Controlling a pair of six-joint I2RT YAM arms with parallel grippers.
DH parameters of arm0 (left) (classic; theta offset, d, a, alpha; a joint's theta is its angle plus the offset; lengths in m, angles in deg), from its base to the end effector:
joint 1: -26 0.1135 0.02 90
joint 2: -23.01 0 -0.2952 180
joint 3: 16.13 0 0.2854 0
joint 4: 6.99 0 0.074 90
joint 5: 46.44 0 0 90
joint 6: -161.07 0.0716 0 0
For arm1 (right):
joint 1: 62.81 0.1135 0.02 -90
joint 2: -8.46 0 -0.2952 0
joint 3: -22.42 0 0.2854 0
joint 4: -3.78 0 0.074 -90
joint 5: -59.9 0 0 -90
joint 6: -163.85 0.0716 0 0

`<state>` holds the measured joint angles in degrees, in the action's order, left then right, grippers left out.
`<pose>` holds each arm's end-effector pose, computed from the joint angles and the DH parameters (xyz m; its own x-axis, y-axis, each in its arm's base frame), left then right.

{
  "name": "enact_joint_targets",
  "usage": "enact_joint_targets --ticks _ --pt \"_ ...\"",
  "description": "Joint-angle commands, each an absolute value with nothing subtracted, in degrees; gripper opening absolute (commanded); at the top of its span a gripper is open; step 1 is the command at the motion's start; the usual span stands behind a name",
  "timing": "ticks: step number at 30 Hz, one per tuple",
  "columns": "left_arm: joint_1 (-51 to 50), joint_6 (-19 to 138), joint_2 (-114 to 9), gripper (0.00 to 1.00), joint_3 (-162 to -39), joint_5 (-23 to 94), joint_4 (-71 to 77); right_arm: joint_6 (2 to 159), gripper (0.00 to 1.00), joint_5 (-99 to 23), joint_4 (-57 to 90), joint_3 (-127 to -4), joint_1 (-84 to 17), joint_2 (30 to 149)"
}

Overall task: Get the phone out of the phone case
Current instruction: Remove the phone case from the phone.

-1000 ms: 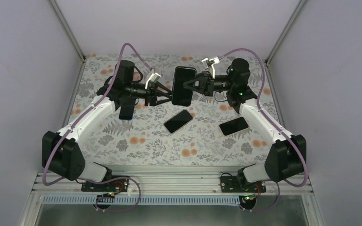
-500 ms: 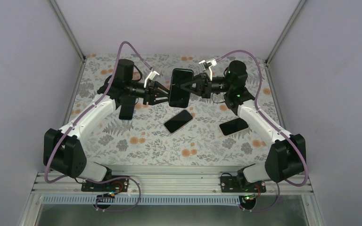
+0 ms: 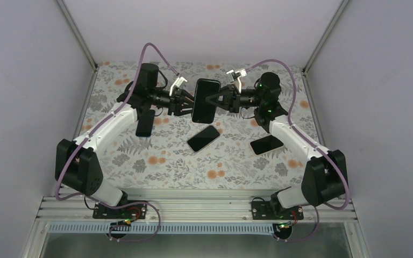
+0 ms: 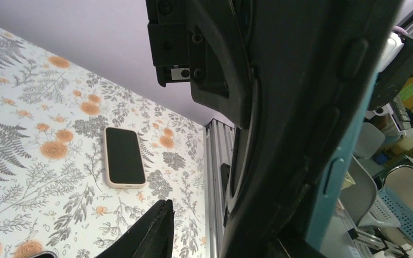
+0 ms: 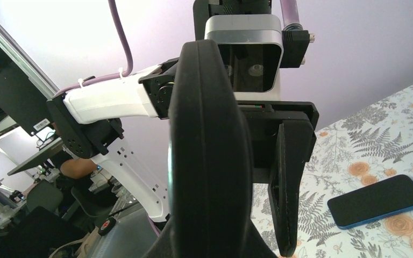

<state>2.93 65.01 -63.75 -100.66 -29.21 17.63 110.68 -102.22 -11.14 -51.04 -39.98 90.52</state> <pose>0.3168 -0.2093 0.3541 -0.5082 0.1825 -0.8417 0.8512 -0.0424 -0.5232 0.3024 0.2012 0.3738 -0.5128 -0.0162 -0.8584 -0.8540 -0.0929 0.5119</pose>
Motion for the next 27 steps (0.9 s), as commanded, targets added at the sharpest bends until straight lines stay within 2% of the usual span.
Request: enact_joint_targets --ticks 1,8,11,15,18,20,24,27 --pt "-1.77 60.79 -64.71 0.34 -105.66 -25.59 6.54 114.44 0.04 -110.86 -11.30 -48.21 -32.40 93.79" --pt "-1.63 59.07 -64.05 0.25 -103.22 -26.25 5.70 114.08 0.04 -110.49 -9.79 -50.24 -33.06 94.87" --pt "0.39 53.56 -63.44 0.15 -99.55 -27.21 0.29 112.21 0.05 -109.01 -5.91 -51.77 -34.30 94.46" --pt "2.87 48.92 -63.20 0.03 -96.15 -27.69 -3.91 111.39 0.11 -106.81 -2.78 -52.89 -36.13 93.67" --pt "3.68 46.43 -63.41 0.02 -94.62 -27.81 -6.05 110.54 0.26 -105.18 -0.25 -54.12 -37.64 93.25" --pt "4.44 43.55 -63.79 0.02 -93.42 -27.82 -8.51 109.41 0.44 -104.18 1.48 -55.24 -39.12 92.75" --pt "5.83 38.29 -65.20 0.02 -92.58 -27.78 -11.55 107.84 0.66 -102.26 3.44 -55.77 -41.22 91.19" --pt "6.24 35.56 -66.23 0.02 -92.02 -27.90 -13.97 106.96 0.74 -100.75 4.58 -54.96 -41.75 90.18"
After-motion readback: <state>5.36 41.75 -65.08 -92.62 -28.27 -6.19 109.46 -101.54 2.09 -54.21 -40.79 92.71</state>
